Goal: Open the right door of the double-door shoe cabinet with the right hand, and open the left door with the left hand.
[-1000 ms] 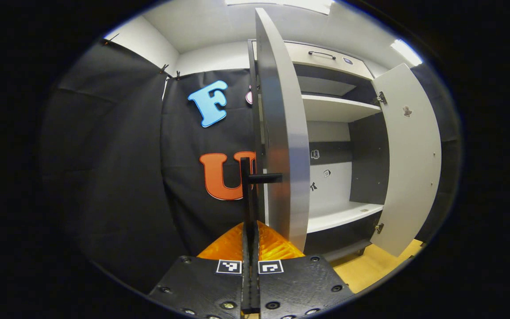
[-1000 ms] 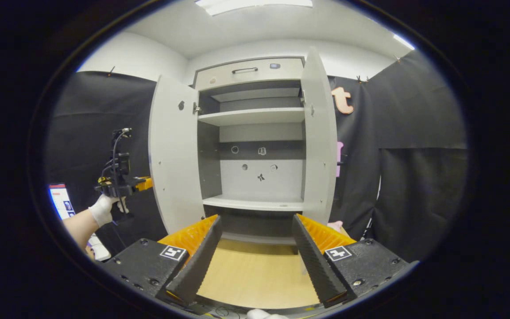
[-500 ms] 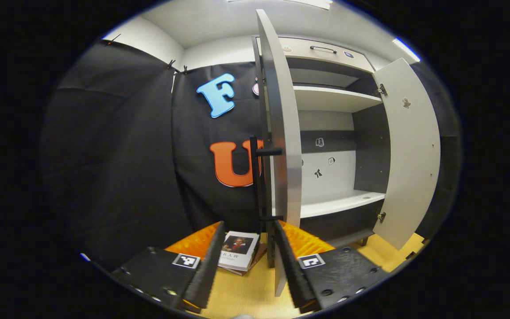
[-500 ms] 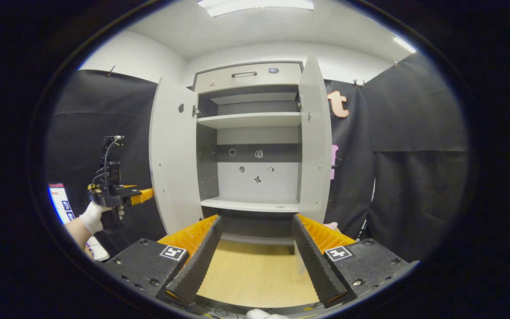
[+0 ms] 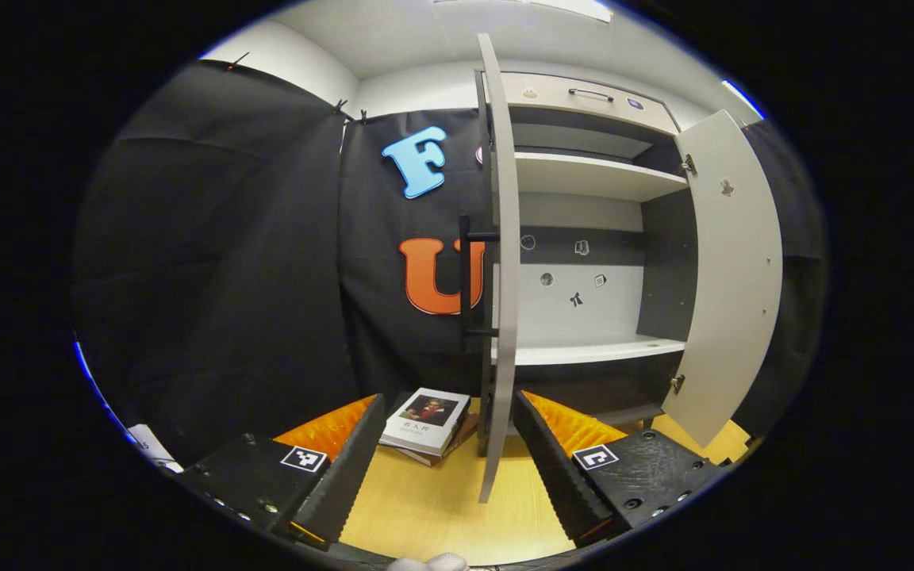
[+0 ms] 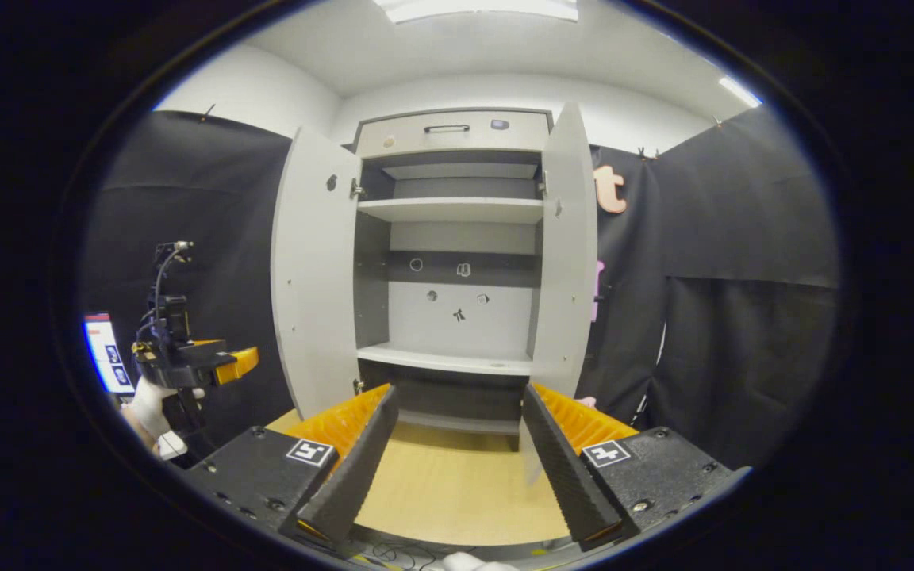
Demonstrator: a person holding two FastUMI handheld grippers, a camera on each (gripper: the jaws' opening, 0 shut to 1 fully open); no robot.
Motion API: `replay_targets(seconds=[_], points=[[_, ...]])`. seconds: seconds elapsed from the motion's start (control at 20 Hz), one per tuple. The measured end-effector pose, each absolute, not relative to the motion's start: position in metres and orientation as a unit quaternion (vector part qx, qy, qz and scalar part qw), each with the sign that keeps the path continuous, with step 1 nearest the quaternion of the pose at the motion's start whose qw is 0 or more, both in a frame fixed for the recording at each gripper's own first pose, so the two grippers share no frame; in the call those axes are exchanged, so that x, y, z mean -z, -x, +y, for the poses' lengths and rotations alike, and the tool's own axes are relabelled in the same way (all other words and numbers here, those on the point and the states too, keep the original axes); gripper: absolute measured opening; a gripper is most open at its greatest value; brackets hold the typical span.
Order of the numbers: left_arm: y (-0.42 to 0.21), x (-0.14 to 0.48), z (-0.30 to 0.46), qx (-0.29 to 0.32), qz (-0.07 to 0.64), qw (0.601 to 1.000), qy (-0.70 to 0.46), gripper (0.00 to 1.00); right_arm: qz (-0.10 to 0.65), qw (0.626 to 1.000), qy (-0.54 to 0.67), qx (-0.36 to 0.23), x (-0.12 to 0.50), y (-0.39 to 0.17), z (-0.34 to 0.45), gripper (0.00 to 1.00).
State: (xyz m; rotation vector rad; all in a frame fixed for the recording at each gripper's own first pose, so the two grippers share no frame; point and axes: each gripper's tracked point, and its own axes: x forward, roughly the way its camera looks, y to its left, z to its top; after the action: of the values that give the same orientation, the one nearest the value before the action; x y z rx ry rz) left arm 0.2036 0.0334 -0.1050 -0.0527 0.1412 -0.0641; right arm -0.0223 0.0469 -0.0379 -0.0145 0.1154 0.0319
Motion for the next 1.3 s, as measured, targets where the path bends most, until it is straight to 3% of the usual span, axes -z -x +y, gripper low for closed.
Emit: replay_targets(seconds=[0.7, 1.3], points=[[-0.093, 0.008, -0.084, 0.083, 0.021, 0.996, 0.027, 0.96, 0.026, 0.999, -0.005, 0.022, 0.005, 0.048, -0.034, 0.98], [-0.064, -0.016, -0.105, 0.086, 0.004, 0.996, 0.017, 0.96, 0.033, 0.999, -0.019, 0.039, 0.008, 0.058, -0.062, 0.99]])
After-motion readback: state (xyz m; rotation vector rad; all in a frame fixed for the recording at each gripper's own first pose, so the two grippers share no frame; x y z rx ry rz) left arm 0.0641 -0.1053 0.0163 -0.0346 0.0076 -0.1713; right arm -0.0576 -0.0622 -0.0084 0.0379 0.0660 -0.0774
